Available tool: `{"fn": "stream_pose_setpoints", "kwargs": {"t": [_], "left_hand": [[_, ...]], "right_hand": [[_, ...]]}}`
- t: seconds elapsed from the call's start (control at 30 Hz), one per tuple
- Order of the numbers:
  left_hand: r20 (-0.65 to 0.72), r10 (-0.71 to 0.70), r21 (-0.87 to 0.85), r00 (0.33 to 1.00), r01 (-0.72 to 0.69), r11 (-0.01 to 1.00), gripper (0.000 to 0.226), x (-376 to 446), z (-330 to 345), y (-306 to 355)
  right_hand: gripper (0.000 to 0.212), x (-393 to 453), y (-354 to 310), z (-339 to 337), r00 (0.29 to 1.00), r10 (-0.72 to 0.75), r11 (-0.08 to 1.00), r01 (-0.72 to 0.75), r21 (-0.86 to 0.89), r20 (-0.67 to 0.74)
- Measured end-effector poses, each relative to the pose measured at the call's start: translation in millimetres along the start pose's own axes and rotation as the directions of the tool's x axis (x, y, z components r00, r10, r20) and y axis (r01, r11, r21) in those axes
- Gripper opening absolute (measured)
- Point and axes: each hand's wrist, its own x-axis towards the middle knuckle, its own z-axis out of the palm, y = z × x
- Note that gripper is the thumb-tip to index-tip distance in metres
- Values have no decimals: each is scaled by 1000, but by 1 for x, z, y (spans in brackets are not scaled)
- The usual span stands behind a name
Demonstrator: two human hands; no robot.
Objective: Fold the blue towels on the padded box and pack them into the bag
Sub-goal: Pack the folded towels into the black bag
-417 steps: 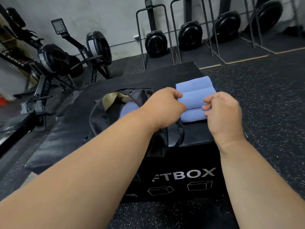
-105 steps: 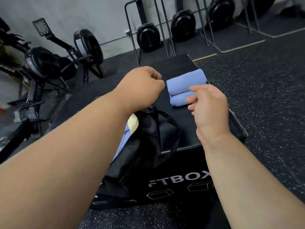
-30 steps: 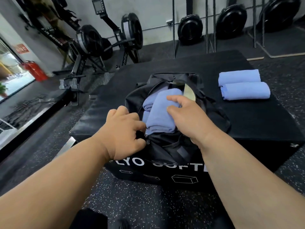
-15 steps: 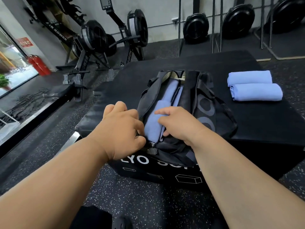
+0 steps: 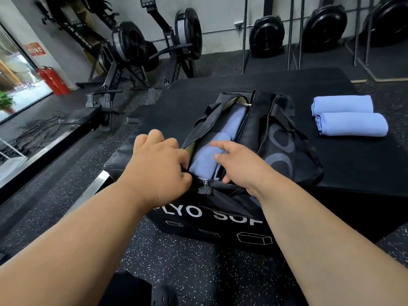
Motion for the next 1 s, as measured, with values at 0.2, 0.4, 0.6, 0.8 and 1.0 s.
{"fn": "stream_pose_setpoints", "kwargs": {"t": [0.2,0.4,0.6,0.8,1.0], "left_hand": [[41,-74,-38,996,75,996,40,-1,2,13],[82,-120,-40,989,124,992,56,7,7,36],[185,-202,-2,962,206,979,52,17,9,55],[258,-248,112,934,226,968,48,29,-6,60],[244,-291,163,925,256,953,54,33,-25,49]], "right_hand": [[51,-3,-5,-24,994,-46,795,95,-599,98],[48,-20,-6,-55,990,-4,584,114,-804,137],[38,-36,-10,-67,969,-2,575,202,-793,245],[35,-48,-11,-79,906,-58,600,367,-711,419],[36,-52,-4,-84,908,-142,782,348,-518,395]]}}
